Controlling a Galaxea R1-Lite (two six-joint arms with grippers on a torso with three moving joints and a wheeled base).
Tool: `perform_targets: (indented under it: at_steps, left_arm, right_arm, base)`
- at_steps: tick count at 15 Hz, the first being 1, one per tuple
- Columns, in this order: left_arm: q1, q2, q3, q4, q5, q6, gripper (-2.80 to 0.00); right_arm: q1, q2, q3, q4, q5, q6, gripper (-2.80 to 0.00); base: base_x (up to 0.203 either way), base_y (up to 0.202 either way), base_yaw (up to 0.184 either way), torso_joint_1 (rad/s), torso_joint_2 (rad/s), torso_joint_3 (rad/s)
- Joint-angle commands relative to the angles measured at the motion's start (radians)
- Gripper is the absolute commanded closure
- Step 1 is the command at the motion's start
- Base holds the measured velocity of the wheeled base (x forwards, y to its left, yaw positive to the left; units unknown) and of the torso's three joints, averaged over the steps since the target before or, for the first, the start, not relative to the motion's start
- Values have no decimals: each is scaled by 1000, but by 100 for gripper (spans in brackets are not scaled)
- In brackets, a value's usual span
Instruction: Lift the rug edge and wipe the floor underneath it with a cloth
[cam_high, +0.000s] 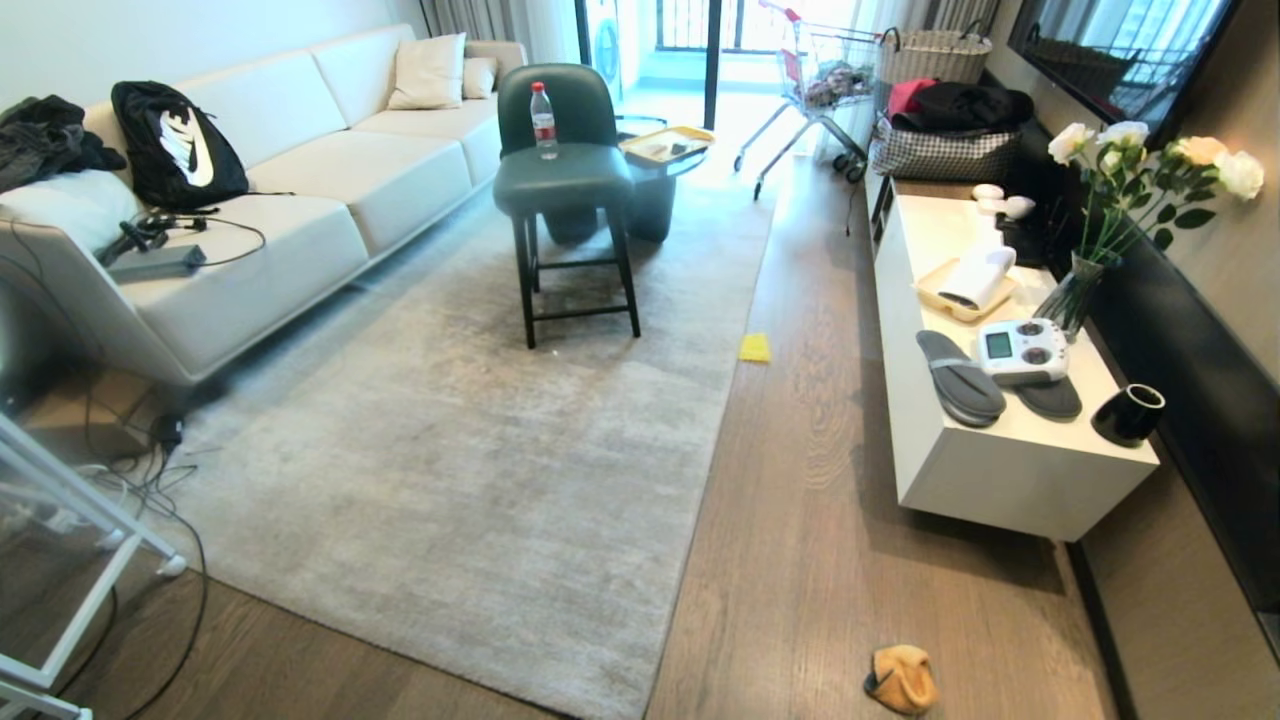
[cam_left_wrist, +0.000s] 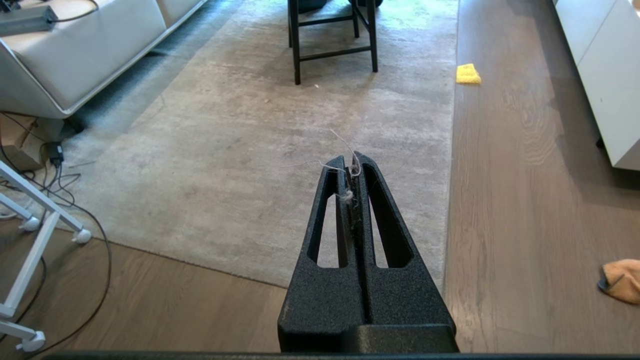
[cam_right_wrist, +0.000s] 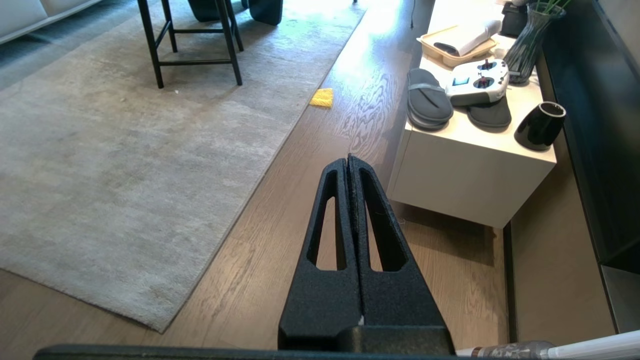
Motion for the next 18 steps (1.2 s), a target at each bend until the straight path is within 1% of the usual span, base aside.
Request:
perform_targets:
  at_steps: [1,11,18]
  left_arm:
    - [0,0,0,0,0,0,0]
    - [0,0,0,0,0,0,0]
    - [0,0,2,0,0,0,0]
  right_arm:
    - [0,1,0,-1,0,0,0]
    - [0,0,0,-1,0,-2,0]
    - [0,0,0,-1,0,0,0]
  base:
    - [0,0,0,178,-529,-350]
    - [0,0,0,221,-577,-358]
    - [0,0,0,165,-380,-218]
